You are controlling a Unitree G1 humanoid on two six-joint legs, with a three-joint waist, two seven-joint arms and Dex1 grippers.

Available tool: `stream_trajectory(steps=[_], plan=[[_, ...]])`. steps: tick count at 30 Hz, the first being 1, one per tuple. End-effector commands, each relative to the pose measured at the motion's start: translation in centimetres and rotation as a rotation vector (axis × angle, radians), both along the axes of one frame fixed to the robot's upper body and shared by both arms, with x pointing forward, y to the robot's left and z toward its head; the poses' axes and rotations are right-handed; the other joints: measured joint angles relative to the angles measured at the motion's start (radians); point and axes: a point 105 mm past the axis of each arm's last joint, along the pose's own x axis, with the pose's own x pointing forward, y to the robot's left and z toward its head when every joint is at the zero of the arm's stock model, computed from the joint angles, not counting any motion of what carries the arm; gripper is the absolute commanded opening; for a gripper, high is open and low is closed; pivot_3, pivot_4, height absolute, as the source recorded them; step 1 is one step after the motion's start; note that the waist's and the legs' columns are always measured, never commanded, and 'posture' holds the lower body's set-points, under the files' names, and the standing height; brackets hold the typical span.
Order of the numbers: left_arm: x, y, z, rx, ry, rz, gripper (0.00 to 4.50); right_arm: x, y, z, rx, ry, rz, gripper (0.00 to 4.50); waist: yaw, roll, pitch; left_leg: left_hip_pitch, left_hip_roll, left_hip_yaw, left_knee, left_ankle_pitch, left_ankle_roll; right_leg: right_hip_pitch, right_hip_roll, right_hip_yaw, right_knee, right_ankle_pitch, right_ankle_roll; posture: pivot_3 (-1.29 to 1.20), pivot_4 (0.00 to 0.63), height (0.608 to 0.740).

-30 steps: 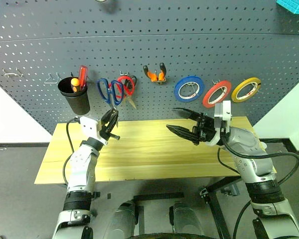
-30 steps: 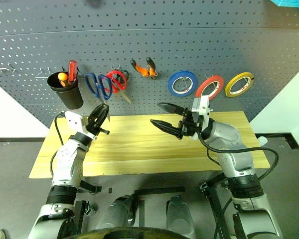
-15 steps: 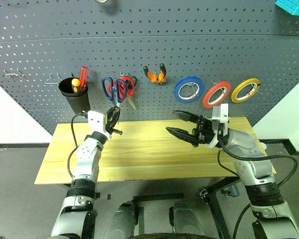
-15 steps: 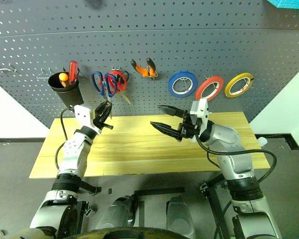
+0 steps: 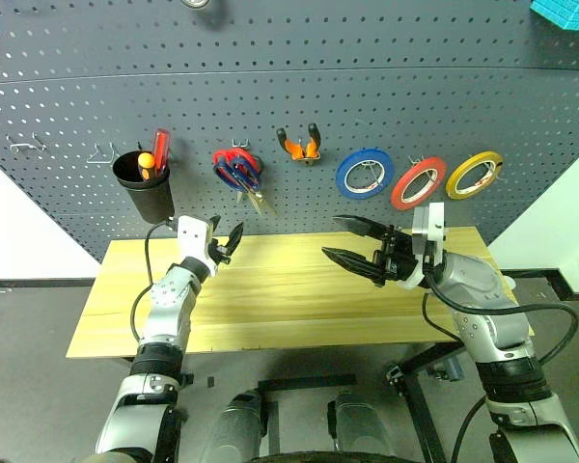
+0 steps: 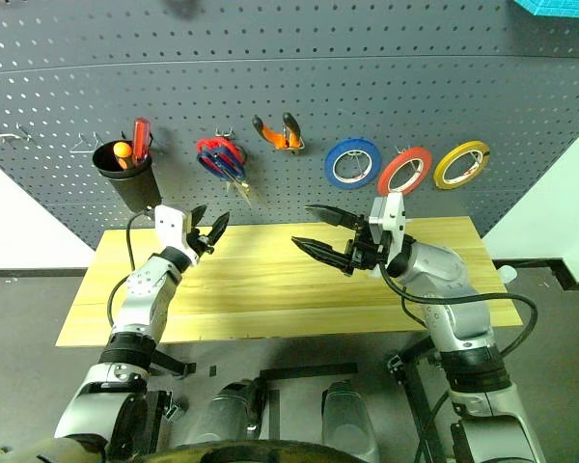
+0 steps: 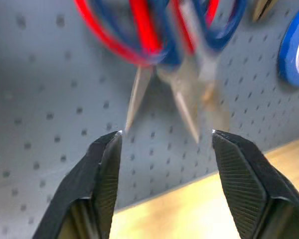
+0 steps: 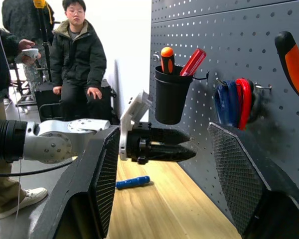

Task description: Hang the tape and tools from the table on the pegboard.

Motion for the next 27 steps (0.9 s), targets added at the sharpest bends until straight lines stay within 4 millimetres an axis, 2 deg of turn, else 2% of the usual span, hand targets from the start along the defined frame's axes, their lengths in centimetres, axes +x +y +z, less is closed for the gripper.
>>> stream_trajectory(steps=[1, 3, 6, 9, 14, 20, 23, 27], plan=[[-0.3, 2.8, -2.6, 0.045, 0.212, 0.116, 2.78, -0.5, -0.1, 1.0, -0.001, -0.053, 0.0, 2.98, 0.0, 0.0, -0.001, 0.0, 0.0, 0.0, 0.0, 0.0, 0.0, 0.0, 0.0, 0.0, 0.0, 0.0, 0.0, -0.1, 0.058, 0.725], [-1.0, 4.8, -4.8, 0.05, 0.374, 0.2, 2.78, -0.5, -0.2, 0.9, -0.007, -0.051, -0.002, 2.98, -0.003, 0.0, -0.002, 0.001, 0.0, 0.0, 0.0, 0.0, 0.0, 0.0, 0.0, 0.0, 0.002, 0.0, 0.0, -0.09, 0.06, 0.725], [-1.8, 7.0, -6.3, 0.008, 0.511, 0.286, 3.32, -0.4, -0.2, 0.6, -0.017, -0.045, -0.004, 2.98, -0.01, 0.0, -0.002, 0.001, 0.0, -0.001, 0.001, 0.0, 0.0, 0.0, 0.001, 0.0, 0.003, 0.0, 0.0, -0.09, 0.063, 0.725], [-2.4, 9.8, -8.3, 0.015, 0.693, 0.409, 4.23, -0.4, -0.1, 0.1, -0.032, -0.036, -0.001, 2.98, -0.01, -0.001, -0.002, 0.001, 0.0, -0.001, 0.001, 0.0, 0.0, 0.0, 0.001, 0.0, 0.003, 0.0, 0.0, -0.08, 0.068, 0.725], [-2.6, 11.4, -9.7, 0.064, 0.828, 0.477, 4.23, -0.5, -0.1, -0.3, -0.044, -0.029, -0.005, 2.98, -0.009, -0.001, -0.003, 0.001, 0.0, -0.001, 0.001, 0.0, 0.0, 0.001, 0.0, -0.001, 0.003, 0.0, 0.0, -0.08, 0.071, 0.725], [-2.6, 11.4, -10.4, 0.02, 0.904, 0.48, 4.23, -0.5, -0.3, -0.4, -0.054, -0.032, -0.024, 2.98, -0.011, -0.001, -0.003, 0.001, 0.0, -0.001, 0.001, 0.0, 0.0, 0.0, 0.0, -0.001, 0.003, 0.0, 0.0, -0.1, 0.076, 0.725], [-2.5, 11.2, -10.5, -0.006, 0.915, 0.474, 3.71, -0.5, -0.5, -0.4, -0.057, -0.034, -0.036, 2.98, -0.018, -0.001, -0.003, 0.001, 0.0, -0.001, 0.001, 0.0, -0.001, 0.001, 0.0, -0.001, 0.003, 0.0, 0.0, -0.11, 0.076, 0.725], [-2.1, 11.1, -10.2, -0.042, 0.899, 0.474, 2.38, -0.6, -0.6, -0.5, -0.06, -0.033, -0.044, 2.98, -0.02, -0.001, -0.003, 0.001, 0.0, -0.001, 0.0, 0.0, -0.001, 0.0, 0.0, -0.001, 0.003, 0.0, 0.0, -0.11, 0.077, 0.725]])
